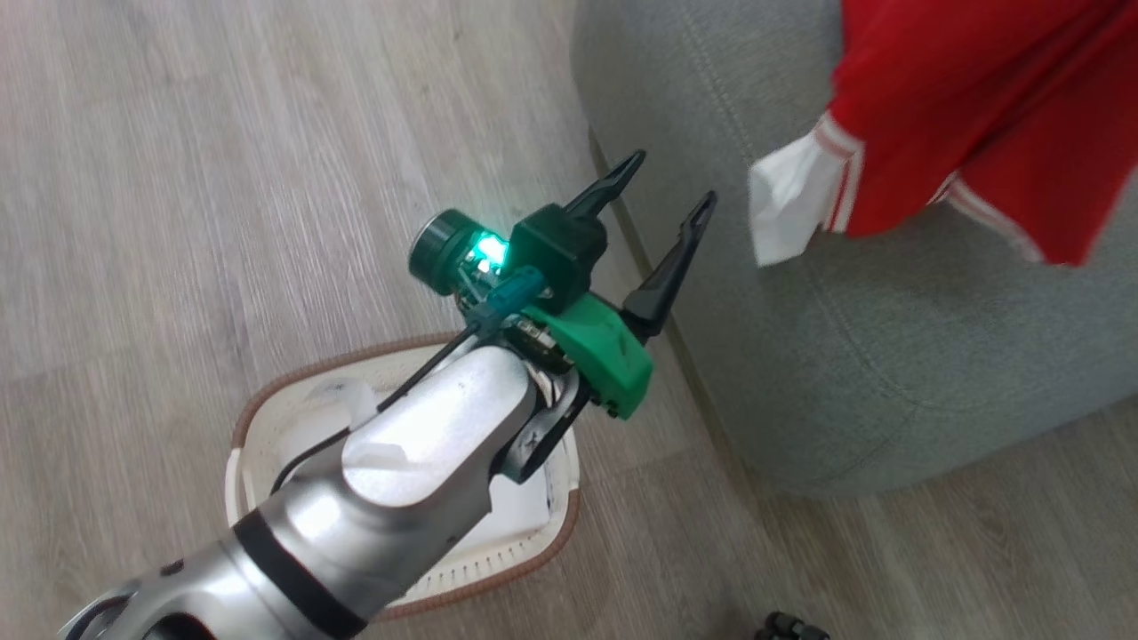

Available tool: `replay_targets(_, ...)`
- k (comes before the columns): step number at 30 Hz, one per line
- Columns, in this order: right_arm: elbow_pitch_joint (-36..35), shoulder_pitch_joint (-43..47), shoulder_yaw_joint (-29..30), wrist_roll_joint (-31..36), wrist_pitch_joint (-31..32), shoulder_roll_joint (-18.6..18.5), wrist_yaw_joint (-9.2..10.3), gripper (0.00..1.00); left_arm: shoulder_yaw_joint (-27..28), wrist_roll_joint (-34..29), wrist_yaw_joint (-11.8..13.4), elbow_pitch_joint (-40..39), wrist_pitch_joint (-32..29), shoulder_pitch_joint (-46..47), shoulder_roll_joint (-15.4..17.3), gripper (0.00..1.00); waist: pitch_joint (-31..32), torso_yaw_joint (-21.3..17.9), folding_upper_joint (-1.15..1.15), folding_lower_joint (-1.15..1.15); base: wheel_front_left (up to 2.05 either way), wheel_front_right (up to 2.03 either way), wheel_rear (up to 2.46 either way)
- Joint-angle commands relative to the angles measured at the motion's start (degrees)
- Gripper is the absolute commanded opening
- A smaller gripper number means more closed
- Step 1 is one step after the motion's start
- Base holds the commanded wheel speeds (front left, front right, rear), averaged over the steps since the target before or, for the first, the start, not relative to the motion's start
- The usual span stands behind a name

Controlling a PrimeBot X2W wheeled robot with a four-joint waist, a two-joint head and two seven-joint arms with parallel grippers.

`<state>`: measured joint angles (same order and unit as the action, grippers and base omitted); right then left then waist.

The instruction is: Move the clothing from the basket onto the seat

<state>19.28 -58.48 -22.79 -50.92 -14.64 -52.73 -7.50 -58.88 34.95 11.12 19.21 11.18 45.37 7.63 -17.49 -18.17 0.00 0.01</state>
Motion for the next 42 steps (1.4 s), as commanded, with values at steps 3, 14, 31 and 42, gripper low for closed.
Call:
replay_targets(3,3.69,-3.09,1.70,0.90,-0.36,-3.59,0.01,0.00,0.90,-0.90,0.05,-0.75,-0.02,3.50,-0.98,1.00,-2.37,1.01,0.00,-0.01,0.00,0.00,0.00)
replay_targets(14,16.60,-1.26,2.13,2.64,-0.36,-3.35,0.01,0.00,-1.35,-2.77,0.54,1.49,-1.16,8.98,-3.66,1.00,-12.40,3.31,0.00,-0.01,0.00,0.00,0.00)
replay_targets(31,21.48,-1.84,-24.77,-11.45,7.45,-2.29,0.01,0.00,-4.37,-0.90,1.99,3.76,0.60,13.28,-4.73,1.00,-16.73,6.29,0.00,-0.01,0.00,0.00,0.00)
replay_targets(42,19.76,-4.66,-37.22,-21.62,12.97,-5.42,0.01,1.00,-5.51,1.87,2.63,4.84,2.31,13.39,-4.74,1.00,-13.77,5.36,0.00,-0.01,0.00,0.00,0.00)
